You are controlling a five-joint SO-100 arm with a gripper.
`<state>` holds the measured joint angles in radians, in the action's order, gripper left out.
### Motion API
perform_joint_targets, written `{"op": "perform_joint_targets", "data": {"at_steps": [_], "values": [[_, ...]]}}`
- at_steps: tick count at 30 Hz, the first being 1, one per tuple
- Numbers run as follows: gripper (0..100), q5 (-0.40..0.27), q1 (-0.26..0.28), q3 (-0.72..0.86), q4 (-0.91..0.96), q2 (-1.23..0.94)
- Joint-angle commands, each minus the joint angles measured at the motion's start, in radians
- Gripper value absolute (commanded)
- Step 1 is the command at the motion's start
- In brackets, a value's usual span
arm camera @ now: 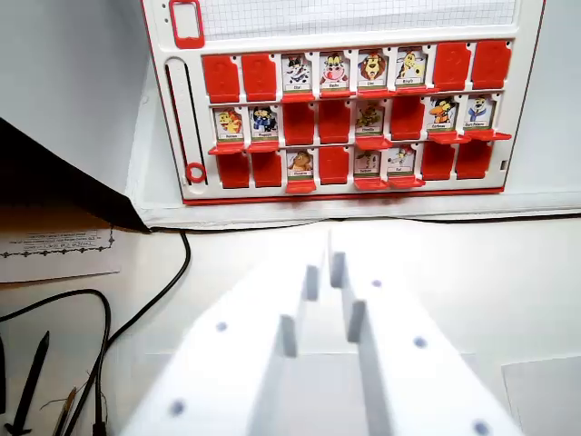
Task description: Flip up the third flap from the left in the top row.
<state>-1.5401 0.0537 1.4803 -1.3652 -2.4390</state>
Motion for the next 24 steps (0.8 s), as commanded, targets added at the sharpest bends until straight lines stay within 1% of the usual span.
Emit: {"op": "perform_joint_targets", "data": {"at_steps": [1,6,9,12,15,18,21,24], "values": [[0,-0.014,-0.012,-0.003,0.012,-0.014],[0,-0.023,-0.017,0.037,0.051,-0.014],[0,0.003,-0.02,0.084,0.115,-0.014],[0,0.046,-0.04,0.163,0.256,-0.002],[0,0.057,-0.051,0.265,0.426,0.012],[0,0.061,-0.048,0.339,0.548,0.041],[0,0.081,-0.06,0.38,0.672,0.123],[0,0.089,-0.075,0.385,0.776,0.232]]}}
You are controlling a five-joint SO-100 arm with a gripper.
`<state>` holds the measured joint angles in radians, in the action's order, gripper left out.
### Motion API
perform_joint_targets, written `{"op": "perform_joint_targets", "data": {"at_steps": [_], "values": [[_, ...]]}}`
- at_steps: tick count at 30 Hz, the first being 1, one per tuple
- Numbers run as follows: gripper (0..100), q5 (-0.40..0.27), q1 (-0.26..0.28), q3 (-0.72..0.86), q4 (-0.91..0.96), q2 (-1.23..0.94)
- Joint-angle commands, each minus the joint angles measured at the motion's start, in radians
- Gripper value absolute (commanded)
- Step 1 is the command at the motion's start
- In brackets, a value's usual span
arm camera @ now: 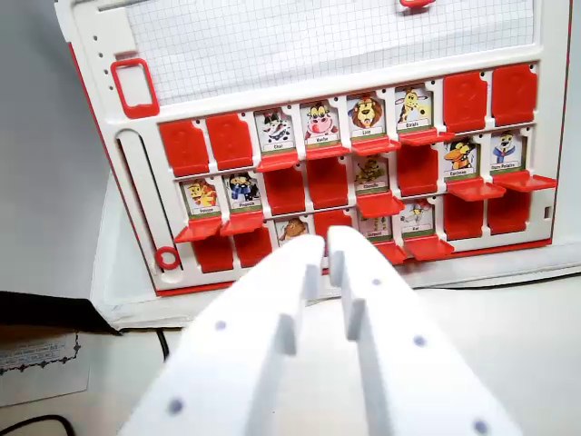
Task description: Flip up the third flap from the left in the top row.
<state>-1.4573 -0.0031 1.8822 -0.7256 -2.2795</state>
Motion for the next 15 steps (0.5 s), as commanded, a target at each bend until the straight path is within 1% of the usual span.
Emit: {"op": "perform_joint_targets", "data": {"at_steps": [1,7,11,15], "values": [[0,0.002,-0.02,-0.006,0.179,0.101],[0,-0.006,-0.003,0.051,0.394,0.276],[0,-0.009,0.015,0.046,0.472,0.379],[0,-0.011,0.031,0.021,0.512,0.472]]}}
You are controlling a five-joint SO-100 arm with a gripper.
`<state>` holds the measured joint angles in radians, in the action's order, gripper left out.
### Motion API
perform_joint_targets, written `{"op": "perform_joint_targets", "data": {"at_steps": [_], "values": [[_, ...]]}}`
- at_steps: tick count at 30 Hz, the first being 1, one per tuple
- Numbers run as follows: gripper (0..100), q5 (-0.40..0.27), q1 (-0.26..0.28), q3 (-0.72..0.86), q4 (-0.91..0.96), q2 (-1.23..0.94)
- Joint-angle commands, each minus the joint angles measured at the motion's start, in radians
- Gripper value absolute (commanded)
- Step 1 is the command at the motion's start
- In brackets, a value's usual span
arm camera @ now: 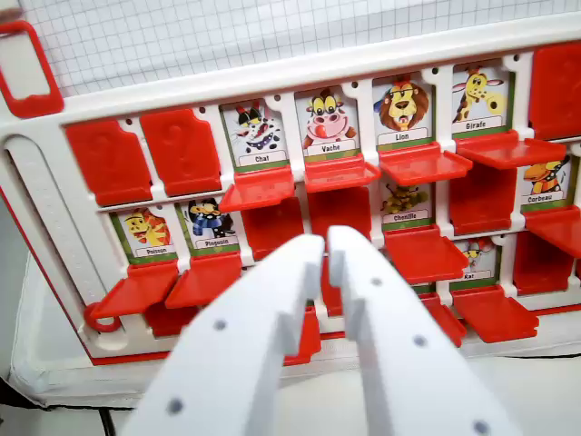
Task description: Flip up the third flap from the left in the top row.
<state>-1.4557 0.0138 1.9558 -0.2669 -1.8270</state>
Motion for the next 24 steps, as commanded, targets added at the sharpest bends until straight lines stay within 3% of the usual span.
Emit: {"op": "perform_joint_targets", "data": {"at_steps": [1,24], "values": [[0,-0.012,0.017,-0.055,0.069,0.041],[0,0.002,0.083,-0.331,0.186,0.374]]}}
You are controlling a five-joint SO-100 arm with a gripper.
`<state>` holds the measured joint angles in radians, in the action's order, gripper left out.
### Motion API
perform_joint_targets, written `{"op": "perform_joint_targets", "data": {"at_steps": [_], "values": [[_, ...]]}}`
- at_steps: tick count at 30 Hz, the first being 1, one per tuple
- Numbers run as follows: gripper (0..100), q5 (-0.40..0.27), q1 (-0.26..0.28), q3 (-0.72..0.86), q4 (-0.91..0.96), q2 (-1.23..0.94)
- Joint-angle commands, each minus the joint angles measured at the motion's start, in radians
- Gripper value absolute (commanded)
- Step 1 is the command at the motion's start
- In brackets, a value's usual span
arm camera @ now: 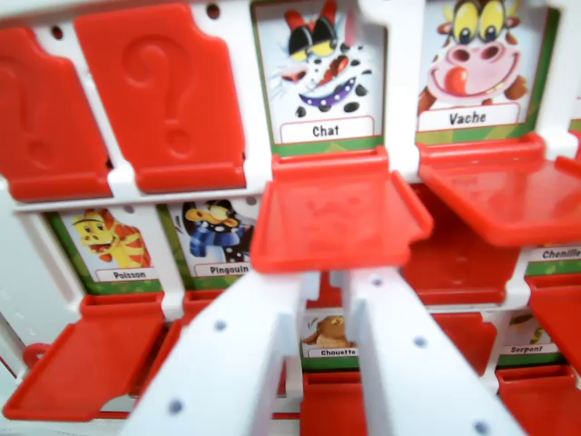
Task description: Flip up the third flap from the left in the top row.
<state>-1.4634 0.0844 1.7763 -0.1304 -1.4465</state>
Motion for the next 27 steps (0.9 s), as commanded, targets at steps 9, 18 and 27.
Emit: {"op": "perform_joint_targets", "data": {"at_steps": [9,18,27], "values": [[0,-0.009,0.006,-0.305,0.101,0.098],[0,-0.011,-0.005,-0.331,0.092,0.109],[0,0.008,-0.003,-0.345,-0.179,-0.066]]}}
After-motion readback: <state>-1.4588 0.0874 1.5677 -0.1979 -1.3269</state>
